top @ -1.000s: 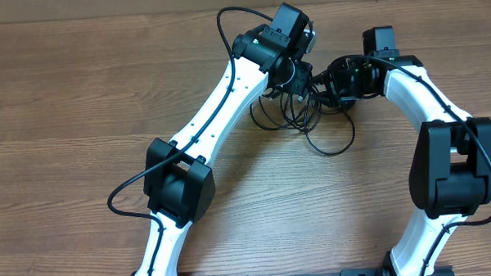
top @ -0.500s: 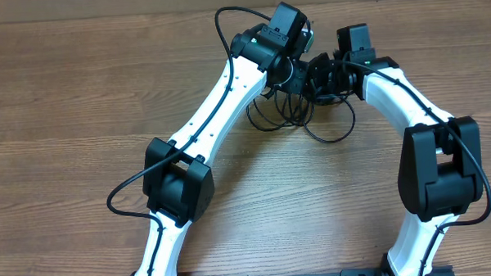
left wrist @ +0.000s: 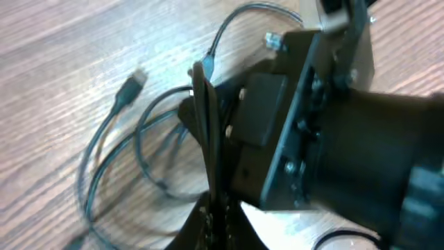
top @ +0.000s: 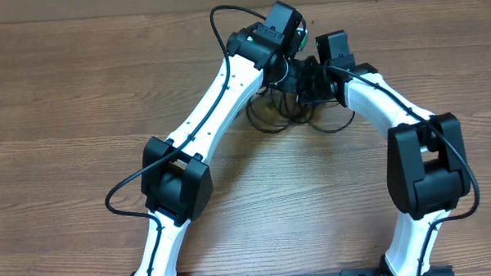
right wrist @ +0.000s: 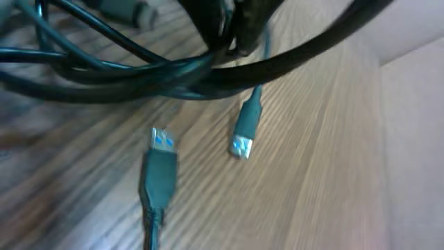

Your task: Untangle cables

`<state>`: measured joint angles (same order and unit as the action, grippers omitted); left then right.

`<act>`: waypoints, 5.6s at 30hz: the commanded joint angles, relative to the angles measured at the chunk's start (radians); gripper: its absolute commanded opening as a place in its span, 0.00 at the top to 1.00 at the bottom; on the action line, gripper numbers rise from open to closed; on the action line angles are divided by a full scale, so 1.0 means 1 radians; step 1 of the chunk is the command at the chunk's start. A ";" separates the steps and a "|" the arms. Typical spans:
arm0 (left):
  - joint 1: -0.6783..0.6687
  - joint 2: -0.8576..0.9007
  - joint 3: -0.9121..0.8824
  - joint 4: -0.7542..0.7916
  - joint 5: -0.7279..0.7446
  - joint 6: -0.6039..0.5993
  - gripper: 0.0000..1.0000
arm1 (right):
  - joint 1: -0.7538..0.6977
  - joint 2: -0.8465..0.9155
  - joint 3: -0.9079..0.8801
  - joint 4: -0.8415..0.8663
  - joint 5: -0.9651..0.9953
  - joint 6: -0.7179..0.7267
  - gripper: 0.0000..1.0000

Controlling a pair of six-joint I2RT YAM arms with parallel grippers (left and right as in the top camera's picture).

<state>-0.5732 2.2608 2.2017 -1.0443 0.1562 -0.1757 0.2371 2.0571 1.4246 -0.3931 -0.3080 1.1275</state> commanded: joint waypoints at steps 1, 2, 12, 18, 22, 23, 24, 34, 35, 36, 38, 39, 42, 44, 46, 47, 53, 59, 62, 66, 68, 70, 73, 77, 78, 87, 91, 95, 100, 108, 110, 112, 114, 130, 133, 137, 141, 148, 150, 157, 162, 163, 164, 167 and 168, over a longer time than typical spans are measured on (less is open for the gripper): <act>-0.013 -0.010 0.011 0.001 0.042 0.019 0.96 | 0.019 0.024 -0.006 0.006 0.019 -0.063 0.96; -0.010 -0.010 0.011 -0.003 0.035 0.017 0.96 | 0.013 0.018 -0.006 0.006 0.014 -0.089 0.96; 0.039 -0.010 0.011 -0.081 -0.167 -0.076 0.96 | -0.105 -0.097 -0.004 0.072 -0.439 -0.374 0.96; 0.071 -0.010 0.011 -0.124 -0.167 -0.076 0.96 | -0.152 -0.174 -0.004 0.111 -0.561 -0.373 0.96; 0.087 -0.010 0.011 -0.148 -0.167 -0.076 0.96 | -0.185 -0.225 -0.004 0.155 -0.639 -0.374 0.96; 0.089 -0.010 0.011 -0.153 -0.167 -0.076 0.96 | -0.195 -0.235 -0.004 0.187 -0.686 -0.374 0.96; 0.091 -0.010 0.011 -0.156 -0.167 -0.075 0.96 | -0.206 -0.244 -0.004 0.228 -0.739 -0.373 0.96; 0.092 -0.010 0.005 -0.155 -0.167 -0.075 0.96 | -0.367 -0.268 -0.004 0.455 -0.924 -0.222 0.96; 0.093 -0.009 0.004 -0.154 -0.167 -0.075 0.96 | -0.382 -0.268 -0.004 0.418 -0.920 -0.242 0.96; 0.092 -0.009 0.004 -0.154 -0.167 -0.075 0.96 | -0.394 -0.268 -0.004 0.383 -0.914 -0.260 0.96; 0.092 -0.009 0.004 -0.151 -0.167 -0.075 0.96 | -0.412 -0.268 -0.004 0.296 -0.899 -0.318 0.96; 0.092 -0.009 0.004 -0.147 -0.167 -0.075 0.96 | -0.419 -0.268 -0.004 0.232 -0.880 -0.358 0.96; 0.092 -0.008 0.003 -0.127 -0.167 -0.074 0.96 | -0.423 -0.268 -0.004 0.035 -0.747 -0.468 0.96; 0.092 -0.007 -0.003 -0.107 -0.166 -0.075 0.96 | -0.417 -0.268 -0.004 -0.081 -0.608 -0.497 0.96; 0.092 -0.007 -0.006 -0.099 -0.164 -0.075 0.96 | -0.403 -0.267 -0.004 -0.173 -0.438 -0.505 0.88; 0.092 -0.007 -0.007 -0.099 -0.164 -0.075 0.96 | -0.394 -0.267 -0.004 -0.209 -0.351 -0.505 0.76; 0.092 -0.007 -0.007 -0.094 -0.164 -0.075 0.96 | -0.342 -0.267 -0.004 -0.269 -0.219 -0.508 0.32; 0.092 -0.007 -0.007 -0.092 -0.155 -0.067 0.96 | -0.257 -0.267 -0.004 -0.232 -0.225 -0.478 0.31; 0.092 -0.007 -0.007 -0.084 -0.108 -0.011 0.96 | -0.214 -0.266 -0.004 -0.190 -0.225 -0.388 0.31; 0.092 -0.007 -0.007 -0.081 -0.016 0.047 0.96 | -0.181 -0.266 -0.004 -0.129 -0.224 -0.232 0.31; 0.092 -0.007 -0.007 -0.080 0.000 0.050 0.96 | -0.171 -0.265 -0.004 -0.101 -0.224 -0.191 0.29; 0.092 -0.007 -0.007 -0.081 0.019 0.063 0.96 | -0.163 -0.263 -0.004 -0.072 -0.224 -0.153 0.30; 0.092 -0.007 -0.007 -0.082 0.113 0.120 0.96 | -0.154 -0.262 -0.004 -0.056 -0.217 -0.104 0.32; 0.092 -0.007 -0.007 -0.080 0.183 0.132 0.96 | -0.144 -0.259 -0.005 -0.064 -0.177 -0.102 0.37; 0.092 -0.007 -0.007 -0.080 0.190 0.132 0.96 | -0.140 -0.259 -0.005 -0.069 -0.173 -0.102 0.39; 0.092 -0.007 -0.007 -0.084 0.225 0.132 0.96 | -0.112 -0.259 -0.005 -0.127 -0.109 -0.102 0.43; 0.092 -0.007 -0.007 -0.085 0.257 0.132 0.96 | -0.112 -0.259 -0.005 -0.157 -0.093 -0.101 0.45; 0.092 -0.007 -0.007 -0.084 0.256 0.132 0.96 | -0.112 -0.259 -0.005 -0.182 -0.092 -0.102 0.46; 0.092 -0.007 -0.007 -0.085 0.256 0.132 0.96 | -0.112 -0.258 -0.007 -0.219 -0.074 -0.102 0.52; 0.092 -0.007 -0.007 -0.084 0.256 0.132 0.96 | -0.106 -0.195 -0.012 -0.170 -0.051 0.013 0.53; 0.092 -0.007 -0.007 -0.085 0.256 0.132 0.96 | -0.105 -0.173 -0.012 -0.143 -0.052 0.031 0.52; 0.092 -0.007 -0.007 -0.089 0.256 0.132 0.96 | -0.105 -0.150 -0.012 -0.114 -0.051 0.036 0.52; 0.092 -0.007 -0.007 -0.090 0.256 0.132 0.96 | -0.105 -0.129 -0.012 -0.090 -0.052 0.041 0.52; 0.092 -0.007 -0.007 -0.088 0.255 0.131 0.96 | -0.080 -0.051 -0.012 0.020 -0.006 0.072 0.84; 0.092 -0.007 -0.007 -0.092 0.212 0.099 0.96 | -0.088 -0.052 -0.011 0.032 -0.010 -0.023 0.96; 0.096 -0.007 -0.007 -0.106 0.014 -0.026 0.96 | -0.116 -0.084 -0.009 0.061 -0.142 -0.171 0.96; 0.098 -0.007 -0.007 -0.104 -0.088 -0.098 0.96 | -0.154 -0.160 -0.009 0.180 -0.391 -0.251 0.96; 0.099 -0.007 -0.007 -0.109 -0.081 -0.121 0.96 | -0.248 -0.268 -0.009 0.272 -0.540 -0.250 0.96; 0.099 -0.007 -0.007 -0.108 -0.081 -0.121 0.96 | -0.280 -0.273 -0.009 0.268 -0.551 -0.251 0.96; 0.099 -0.007 -0.007 -0.116 -0.080 -0.121 0.96 | -0.362 -0.273 -0.009 0.051 -0.438 -0.368 0.96; 0.099 -0.007 -0.007 -0.116 -0.073 -0.121 0.96 | -0.370 -0.273 -0.010 -0.183 -0.159 -0.425 0.96; 0.099 -0.007 -0.007 -0.116 -0.063 -0.120 0.96 | -0.370 -0.273 -0.010 -0.214 -0.117 -0.441 0.96; 0.099 -0.007 -0.007 -0.115 -0.052 -0.120 0.96 | -0.370 -0.273 -0.010 -0.245 -0.076 -0.459 0.96; 0.099 -0.007 -0.007 -0.115 -0.030 -0.120 0.96 | -0.369 -0.273 -0.010 -0.303 -0.015 -0.475 0.80; 0.099 -0.007 -0.007 -0.115 -0.025 -0.120 0.96 | -0.369 -0.273 -0.010 -0.313 -0.014 -0.475 0.70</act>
<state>-0.4770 2.2612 2.1990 -1.1591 0.1036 -0.2859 -0.1329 1.7874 1.4124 -0.6964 -0.4435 0.7063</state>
